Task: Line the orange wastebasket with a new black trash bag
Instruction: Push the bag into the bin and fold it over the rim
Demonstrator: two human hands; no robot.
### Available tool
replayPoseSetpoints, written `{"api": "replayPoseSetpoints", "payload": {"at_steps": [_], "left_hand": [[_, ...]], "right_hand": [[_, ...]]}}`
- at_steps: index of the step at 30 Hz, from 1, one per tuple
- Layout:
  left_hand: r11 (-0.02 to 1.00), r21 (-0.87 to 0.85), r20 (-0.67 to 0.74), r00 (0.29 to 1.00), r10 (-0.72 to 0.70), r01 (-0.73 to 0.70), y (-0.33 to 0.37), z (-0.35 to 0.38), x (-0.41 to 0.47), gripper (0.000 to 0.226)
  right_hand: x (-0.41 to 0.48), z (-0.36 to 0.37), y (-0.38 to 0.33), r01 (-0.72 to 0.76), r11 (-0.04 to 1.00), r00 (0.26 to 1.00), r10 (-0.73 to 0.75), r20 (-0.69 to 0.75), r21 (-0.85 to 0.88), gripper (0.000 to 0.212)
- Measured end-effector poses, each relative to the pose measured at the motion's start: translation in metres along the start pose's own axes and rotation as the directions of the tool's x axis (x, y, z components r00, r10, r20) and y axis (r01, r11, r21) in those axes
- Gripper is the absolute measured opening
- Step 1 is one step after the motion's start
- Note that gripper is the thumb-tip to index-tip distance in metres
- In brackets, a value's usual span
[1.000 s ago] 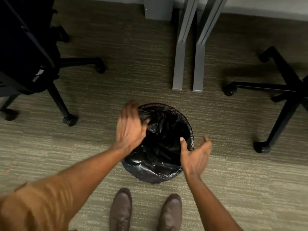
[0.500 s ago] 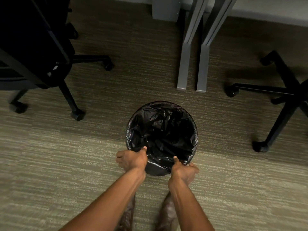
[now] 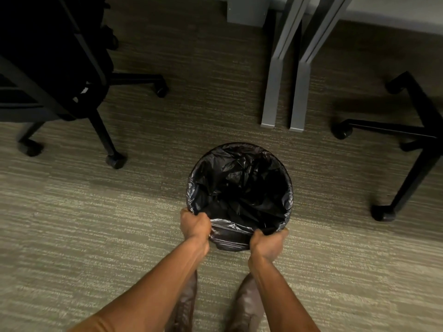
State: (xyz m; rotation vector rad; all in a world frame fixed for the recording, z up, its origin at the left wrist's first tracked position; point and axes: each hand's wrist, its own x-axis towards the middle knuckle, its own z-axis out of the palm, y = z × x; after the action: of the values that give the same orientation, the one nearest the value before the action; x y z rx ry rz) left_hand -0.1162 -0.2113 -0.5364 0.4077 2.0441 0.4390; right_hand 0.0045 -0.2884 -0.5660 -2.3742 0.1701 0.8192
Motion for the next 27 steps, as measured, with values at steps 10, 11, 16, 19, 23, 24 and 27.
{"api": "replayPoseSetpoints", "payload": {"at_steps": [10,11,16,19,23,24,27], "left_hand": [[0.987,-0.139,0.160,0.985,-0.060,0.083,-0.018,-0.019,0.015,0.047],[0.990,-0.102,0.134,0.987,-0.088,0.102,-0.021,-0.021,0.014,0.057],[0.967,-0.075,0.171,0.959,-0.228,0.243,-0.032,-0.021,-0.007,0.070],[0.947,-0.126,0.236,0.936,-0.260,0.294,-0.035,-0.015,-0.009,0.037],[0.929,-0.177,0.300,0.917,-0.264,0.325,-0.034,-0.013,0.003,0.028],[0.922,-0.192,0.331,0.906,-0.263,0.337,-0.032,-0.014,0.007,0.032],[0.906,-0.229,0.411,0.879,-0.241,0.356,-0.024,-0.015,0.022,0.037]], "right_hand": [[0.006,-0.007,0.008,-0.082,0.981,0.995,0.072,0.064,0.174,0.061],[0.004,-0.008,0.007,-0.099,0.977,0.995,0.092,0.047,0.191,0.069],[-0.016,-0.006,0.009,-0.168,0.967,0.984,0.176,-0.025,0.192,0.094],[-0.023,0.001,0.011,-0.228,0.954,0.974,0.227,0.025,0.194,0.077],[-0.020,0.005,0.014,-0.198,0.947,0.979,0.179,0.098,0.254,0.056],[-0.017,0.006,0.014,-0.207,0.933,0.977,0.180,0.118,0.295,0.057],[-0.013,0.006,0.014,-0.257,0.880,0.964,0.203,0.173,0.399,0.062]]}}
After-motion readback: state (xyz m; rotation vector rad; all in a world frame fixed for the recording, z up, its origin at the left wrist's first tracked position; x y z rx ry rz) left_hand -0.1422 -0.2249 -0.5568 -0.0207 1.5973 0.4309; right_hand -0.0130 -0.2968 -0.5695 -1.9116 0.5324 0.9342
